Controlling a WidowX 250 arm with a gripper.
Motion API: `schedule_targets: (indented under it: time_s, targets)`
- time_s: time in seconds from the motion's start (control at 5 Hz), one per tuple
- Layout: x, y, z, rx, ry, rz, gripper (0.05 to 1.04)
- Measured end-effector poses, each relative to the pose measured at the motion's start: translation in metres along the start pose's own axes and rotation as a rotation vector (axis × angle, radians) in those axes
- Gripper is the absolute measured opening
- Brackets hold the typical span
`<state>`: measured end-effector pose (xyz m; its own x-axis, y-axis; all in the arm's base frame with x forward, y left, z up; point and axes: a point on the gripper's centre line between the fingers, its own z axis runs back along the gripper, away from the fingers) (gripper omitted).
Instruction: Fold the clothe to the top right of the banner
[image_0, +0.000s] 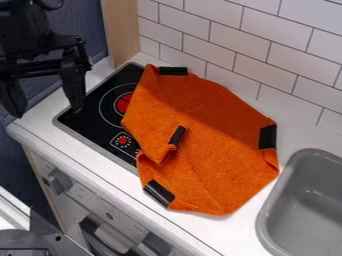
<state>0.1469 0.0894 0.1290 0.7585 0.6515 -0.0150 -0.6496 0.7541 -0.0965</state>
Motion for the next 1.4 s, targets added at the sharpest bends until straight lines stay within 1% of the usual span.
schedule_targets:
  time_s: [0.2, 0.4, 0.6, 0.8, 1.0, 1.2, 1.4]
  targets:
    - [-0.002, -0.001, -0.004, 0.001, 0.015, -0.004, 1.001]
    - [0.004, -0.037, -0.014, 0.004, 0.036, -0.075, 1.001]
    - [0.007, -0.075, -0.026, 0.047, 0.056, -0.125, 1.001]
    - [0.008, -0.119, -0.050, 0.106, 0.071, -0.113, 1.001]
    - [0.001, -0.161, -0.082, 0.162, 0.102, -0.147, 1.001]
    - [-0.018, -0.200, -0.109, 0.136, 0.090, -0.199, 1.001]
    - [-0.015, -0.231, -0.132, 0.029, 0.056, -0.173, 1.001]
